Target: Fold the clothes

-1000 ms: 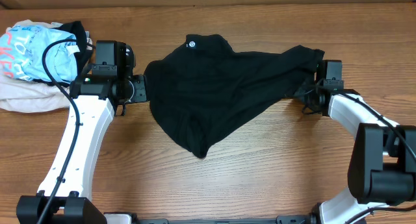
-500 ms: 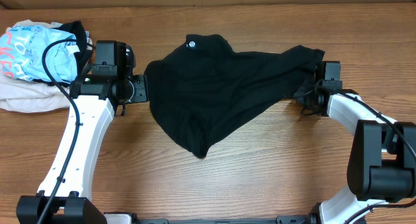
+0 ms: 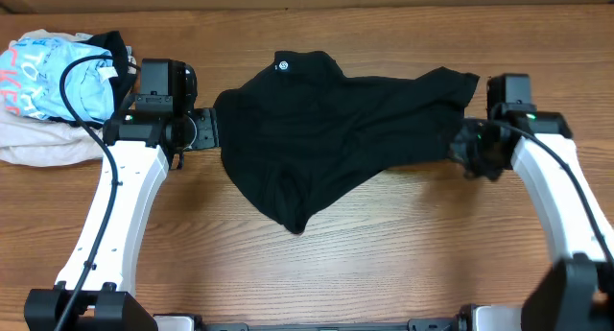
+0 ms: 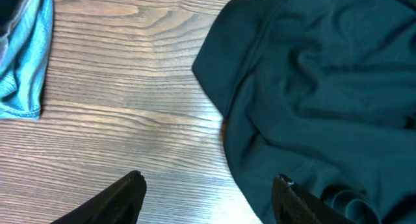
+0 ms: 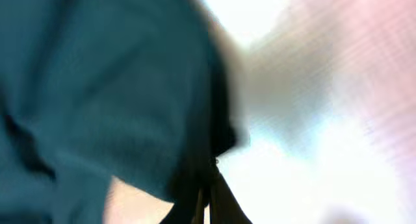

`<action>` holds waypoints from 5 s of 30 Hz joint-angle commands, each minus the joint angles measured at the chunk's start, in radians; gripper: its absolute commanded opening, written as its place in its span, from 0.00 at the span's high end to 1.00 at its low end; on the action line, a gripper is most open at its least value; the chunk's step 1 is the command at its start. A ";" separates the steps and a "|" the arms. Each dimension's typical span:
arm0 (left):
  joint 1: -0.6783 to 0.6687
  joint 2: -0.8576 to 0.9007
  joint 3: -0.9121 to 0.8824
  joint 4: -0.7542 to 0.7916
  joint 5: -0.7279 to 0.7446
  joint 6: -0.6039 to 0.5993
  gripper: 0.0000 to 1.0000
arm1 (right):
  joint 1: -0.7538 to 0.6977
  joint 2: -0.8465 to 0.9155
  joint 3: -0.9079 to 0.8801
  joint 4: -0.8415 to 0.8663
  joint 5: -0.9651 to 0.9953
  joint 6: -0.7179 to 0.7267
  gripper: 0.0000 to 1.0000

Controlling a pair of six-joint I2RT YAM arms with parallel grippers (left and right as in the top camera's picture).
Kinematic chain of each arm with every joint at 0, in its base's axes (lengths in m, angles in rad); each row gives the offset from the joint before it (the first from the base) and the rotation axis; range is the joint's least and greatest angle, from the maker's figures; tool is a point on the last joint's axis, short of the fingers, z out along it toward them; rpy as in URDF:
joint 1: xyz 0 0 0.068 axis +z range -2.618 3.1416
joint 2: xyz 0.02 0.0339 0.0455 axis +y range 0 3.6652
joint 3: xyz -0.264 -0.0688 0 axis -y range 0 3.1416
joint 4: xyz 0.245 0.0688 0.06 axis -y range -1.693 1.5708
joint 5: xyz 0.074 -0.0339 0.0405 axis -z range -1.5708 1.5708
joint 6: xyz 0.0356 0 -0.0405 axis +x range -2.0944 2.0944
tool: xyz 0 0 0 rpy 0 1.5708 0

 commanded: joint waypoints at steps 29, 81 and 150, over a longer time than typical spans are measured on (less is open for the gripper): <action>-0.077 -0.002 -0.132 0.014 0.343 0.107 0.36 | 0.001 -0.512 -0.102 -0.534 -0.065 0.162 0.96; -0.311 0.220 -0.108 0.047 0.200 0.015 0.96 | 0.001 -0.510 -0.107 -0.382 -0.039 0.150 0.96; -0.034 -0.215 0.289 -0.594 -0.139 -0.219 0.96 | 0.001 -0.548 -0.097 -0.520 -0.005 0.123 0.96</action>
